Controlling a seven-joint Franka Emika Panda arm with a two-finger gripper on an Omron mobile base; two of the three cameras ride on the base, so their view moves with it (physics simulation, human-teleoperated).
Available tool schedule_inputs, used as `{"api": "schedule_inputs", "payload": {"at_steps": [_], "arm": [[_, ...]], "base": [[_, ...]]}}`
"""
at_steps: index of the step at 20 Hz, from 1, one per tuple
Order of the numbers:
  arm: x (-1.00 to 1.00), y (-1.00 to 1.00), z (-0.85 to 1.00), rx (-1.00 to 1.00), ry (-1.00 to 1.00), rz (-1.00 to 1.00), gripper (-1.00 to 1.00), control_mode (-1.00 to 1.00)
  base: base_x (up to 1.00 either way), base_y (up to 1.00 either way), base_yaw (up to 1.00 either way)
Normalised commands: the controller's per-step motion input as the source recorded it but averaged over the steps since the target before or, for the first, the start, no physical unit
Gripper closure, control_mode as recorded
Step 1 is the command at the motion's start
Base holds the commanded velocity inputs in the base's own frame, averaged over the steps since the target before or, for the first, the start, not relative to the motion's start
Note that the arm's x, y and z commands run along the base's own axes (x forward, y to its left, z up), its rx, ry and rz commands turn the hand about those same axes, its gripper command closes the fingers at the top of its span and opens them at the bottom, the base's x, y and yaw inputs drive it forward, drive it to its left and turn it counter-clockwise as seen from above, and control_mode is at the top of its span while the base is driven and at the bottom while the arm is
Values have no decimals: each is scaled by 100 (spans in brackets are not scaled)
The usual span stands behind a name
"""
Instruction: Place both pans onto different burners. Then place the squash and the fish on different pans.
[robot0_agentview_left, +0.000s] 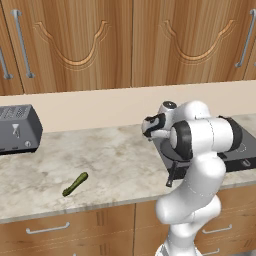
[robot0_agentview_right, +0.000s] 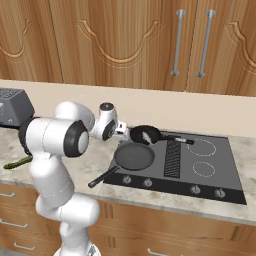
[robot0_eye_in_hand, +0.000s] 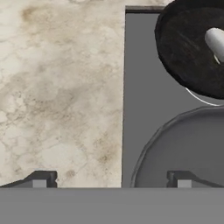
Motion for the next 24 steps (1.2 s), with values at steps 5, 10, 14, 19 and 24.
{"api": "schedule_inputs", "payload": {"at_steps": [5,10,14,19,24], "arm": [[-38,27,0,0,7,-2,-100,-100],[-50,27,7,2,1,0,-100,-100],[-68,31,20,4,0,0,-100,-100],[-59,36,19,1,0,0,-100,-100],[-46,47,6,0,-3,0,-100,-100]], "base": [[0,0,0],[0,0,0],[0,0,0],[0,0,0],[0,0,0]]}}
